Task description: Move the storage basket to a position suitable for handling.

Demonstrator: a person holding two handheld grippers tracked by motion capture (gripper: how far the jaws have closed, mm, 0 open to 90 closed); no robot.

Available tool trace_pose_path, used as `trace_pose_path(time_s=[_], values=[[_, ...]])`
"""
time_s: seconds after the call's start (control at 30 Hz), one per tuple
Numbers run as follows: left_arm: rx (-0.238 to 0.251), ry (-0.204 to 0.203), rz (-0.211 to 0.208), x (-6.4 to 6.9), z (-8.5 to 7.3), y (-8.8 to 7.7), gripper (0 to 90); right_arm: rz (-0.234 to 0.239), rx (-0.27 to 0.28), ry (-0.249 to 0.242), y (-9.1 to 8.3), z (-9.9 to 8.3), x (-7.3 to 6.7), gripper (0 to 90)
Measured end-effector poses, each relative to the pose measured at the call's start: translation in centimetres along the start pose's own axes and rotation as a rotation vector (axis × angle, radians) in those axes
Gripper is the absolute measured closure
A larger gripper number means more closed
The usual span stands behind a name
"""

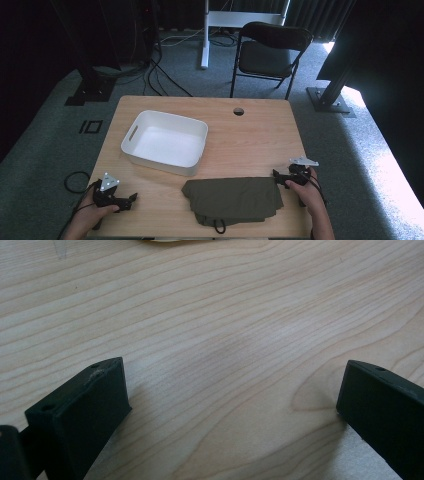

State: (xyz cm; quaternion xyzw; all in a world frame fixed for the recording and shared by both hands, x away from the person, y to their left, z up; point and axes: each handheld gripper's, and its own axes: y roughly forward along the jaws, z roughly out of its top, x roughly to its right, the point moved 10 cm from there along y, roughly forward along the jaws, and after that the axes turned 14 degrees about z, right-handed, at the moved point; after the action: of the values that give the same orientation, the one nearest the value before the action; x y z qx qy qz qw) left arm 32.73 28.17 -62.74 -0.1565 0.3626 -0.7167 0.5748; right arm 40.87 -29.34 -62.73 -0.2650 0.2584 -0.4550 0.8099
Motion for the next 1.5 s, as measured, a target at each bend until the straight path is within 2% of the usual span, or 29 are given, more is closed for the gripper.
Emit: trace_pose_path(time_s=[0.43, 0.67, 0.83, 0.93, 1.0, 1.03, 1.2, 1.4, 1.43, 1.5], values=[[0.007, 0.009, -0.009, -0.7, -0.1, 0.1, 1.7, -0.007, 0.001, 0.006, 0.2, 0.2, 0.0, 11.4], [0.014, -0.008, -0.017, -1.6, 0.1, 0.3, 1.8, -0.004, 0.002, 0.011, 0.4, 0.6, -0.1, 11.4], [0.037, -0.037, -0.031, -2.1, 0.6, 0.4, 1.9, -0.001, 0.006, 0.009, 0.7, 1.1, -0.3, 11.4], [0.043, -0.036, -0.036, -2.3, 0.8, 0.4, 1.9, 0.0, 0.015, 0.002, 0.7, 1.9, -0.5, 11.4], [0.05, -0.036, -0.033, -2.6, 1.2, 0.3, 1.9, 0.003, 0.027, -0.005, 0.6, 2.6, -0.7, 11.4], [0.062, -0.055, -0.038, -2.8, 1.7, 0.2, 1.9, 0.002, 0.038, -0.008, 0.5, 3.2, -0.9, 11.4], [0.071, -0.048, -0.036, -3.3, 2.5, 0.0, 1.9, 0.015, 0.05, -0.009, 0.5, 4.3, -1.7, 11.4], [0.107, -0.062, -0.05, -3.9, 4.1, -0.5, 1.9, 0.033, 0.077, -0.02, 0.6, 5.7, -3.0, 11.4], [0.117, -0.066, -0.056, -4.1, 4.7, -0.7, 1.9, 0.047, 0.086, -0.022, 0.6, 6.0, -3.6, 11.4], [0.118, -0.061, -0.057, -4.2, 4.9, -0.7, 1.9, 0.05, 0.089, -0.025, 0.6, 6.2, -3.9, 11.4]])
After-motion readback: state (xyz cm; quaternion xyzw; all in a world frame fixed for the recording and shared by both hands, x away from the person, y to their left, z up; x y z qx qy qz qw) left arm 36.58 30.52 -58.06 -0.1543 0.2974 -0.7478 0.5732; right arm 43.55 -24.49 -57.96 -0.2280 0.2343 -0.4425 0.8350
